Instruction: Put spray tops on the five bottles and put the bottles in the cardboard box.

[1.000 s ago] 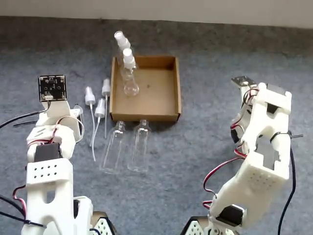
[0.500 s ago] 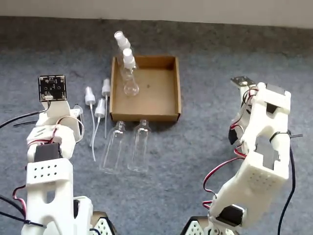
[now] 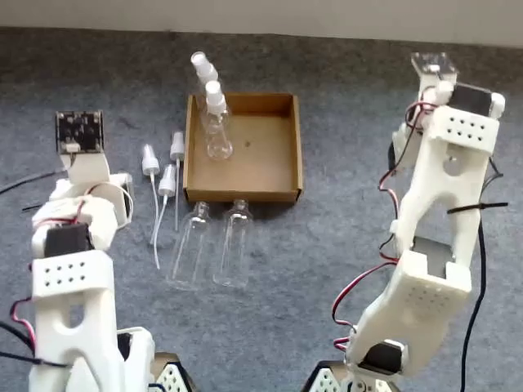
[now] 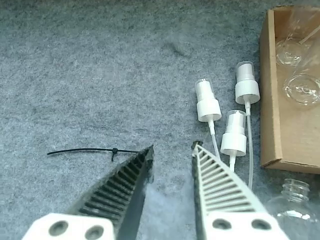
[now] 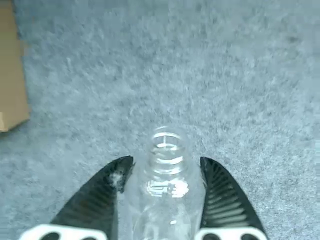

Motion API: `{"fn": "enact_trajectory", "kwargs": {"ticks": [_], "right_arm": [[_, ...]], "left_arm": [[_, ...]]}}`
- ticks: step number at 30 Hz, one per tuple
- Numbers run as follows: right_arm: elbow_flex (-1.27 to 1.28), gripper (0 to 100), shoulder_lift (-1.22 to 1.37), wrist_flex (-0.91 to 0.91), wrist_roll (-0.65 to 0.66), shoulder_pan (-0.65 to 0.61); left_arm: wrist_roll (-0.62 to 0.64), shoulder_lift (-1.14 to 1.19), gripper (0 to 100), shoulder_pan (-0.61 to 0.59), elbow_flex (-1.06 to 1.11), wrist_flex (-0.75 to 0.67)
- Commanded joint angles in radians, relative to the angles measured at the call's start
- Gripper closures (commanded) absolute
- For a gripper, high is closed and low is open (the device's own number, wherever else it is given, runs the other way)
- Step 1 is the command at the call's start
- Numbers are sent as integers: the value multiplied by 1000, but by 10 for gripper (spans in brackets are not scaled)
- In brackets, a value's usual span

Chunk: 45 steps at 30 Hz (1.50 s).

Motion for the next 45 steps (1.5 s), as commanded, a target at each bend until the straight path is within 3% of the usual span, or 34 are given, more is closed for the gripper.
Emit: {"fn": "enact_trajectory", "kwargs": {"ticks": [1,6,11,19,25,37,45], "right_arm": [[-162,942,-101,31,-68,-54],[-70,943,-274,31,-95,-128],[219,943,-533,10,-97,-234],[960,943,-1055,-346,-140,-366],[1411,943,-1385,-544,-219,-443],[1600,943,-1727,-570,-226,-532],[1612,943,-1796,-561,-222,-532]], "left_arm": [[-8,222,870,-19,-249,104],[-3,578,870,-15,-549,216],[48,885,869,-16,-875,344],[54,1253,832,13,-1224,407],[55,1368,800,47,-1356,407],[97,1518,802,79,-1400,384],[92,1541,907,74,-1402,391]]}}
